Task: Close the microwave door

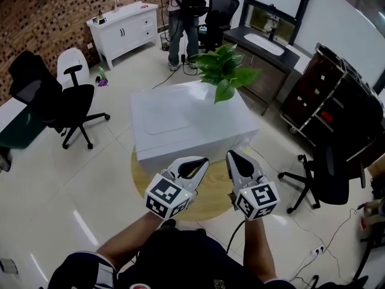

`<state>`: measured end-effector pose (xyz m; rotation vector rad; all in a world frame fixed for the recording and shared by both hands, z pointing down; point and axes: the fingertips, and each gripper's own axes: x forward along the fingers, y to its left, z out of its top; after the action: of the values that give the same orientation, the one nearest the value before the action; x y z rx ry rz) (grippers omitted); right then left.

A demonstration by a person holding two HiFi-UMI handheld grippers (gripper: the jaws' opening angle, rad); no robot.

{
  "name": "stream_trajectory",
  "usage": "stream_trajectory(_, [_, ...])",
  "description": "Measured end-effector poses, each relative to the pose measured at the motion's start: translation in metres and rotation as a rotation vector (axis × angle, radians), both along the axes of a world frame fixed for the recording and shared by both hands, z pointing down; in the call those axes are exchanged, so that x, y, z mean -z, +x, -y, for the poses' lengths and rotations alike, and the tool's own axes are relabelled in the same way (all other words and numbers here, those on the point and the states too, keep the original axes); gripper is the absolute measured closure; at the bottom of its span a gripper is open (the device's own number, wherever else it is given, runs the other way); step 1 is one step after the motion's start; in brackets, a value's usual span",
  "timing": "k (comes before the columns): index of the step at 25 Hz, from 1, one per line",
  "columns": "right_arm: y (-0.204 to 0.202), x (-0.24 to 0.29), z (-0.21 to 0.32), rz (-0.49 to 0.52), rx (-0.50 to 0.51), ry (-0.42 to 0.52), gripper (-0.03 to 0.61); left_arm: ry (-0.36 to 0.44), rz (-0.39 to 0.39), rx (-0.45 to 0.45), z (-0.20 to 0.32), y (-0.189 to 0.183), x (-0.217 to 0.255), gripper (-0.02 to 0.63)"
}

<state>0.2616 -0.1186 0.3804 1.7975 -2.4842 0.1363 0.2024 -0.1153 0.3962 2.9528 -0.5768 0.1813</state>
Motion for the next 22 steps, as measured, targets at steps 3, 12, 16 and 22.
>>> stream_trajectory(3, [-0.0013, 0.0000, 0.0025, 0.003, 0.005, 0.000, 0.578, -0.004, 0.001, 0.002, 0.0015, -0.0004, -0.0019, 0.601])
stream_trajectory(12, [-0.0015, -0.0003, 0.0083, 0.008, 0.009, 0.001, 0.578, -0.005, 0.002, 0.010, 0.0062, -0.0024, -0.0033, 0.601])
stream_trajectory(16, [-0.0026, 0.0004, 0.0091, 0.006, 0.012, 0.000, 0.578, -0.006, 0.006, 0.011, 0.0072, -0.0030, -0.0036, 0.601])
stream_trajectory(22, [-0.0043, -0.0009, 0.0099, 0.004, 0.014, -0.002, 0.578, -0.010, 0.007, 0.009, 0.0075, -0.0038, -0.0063, 0.601])
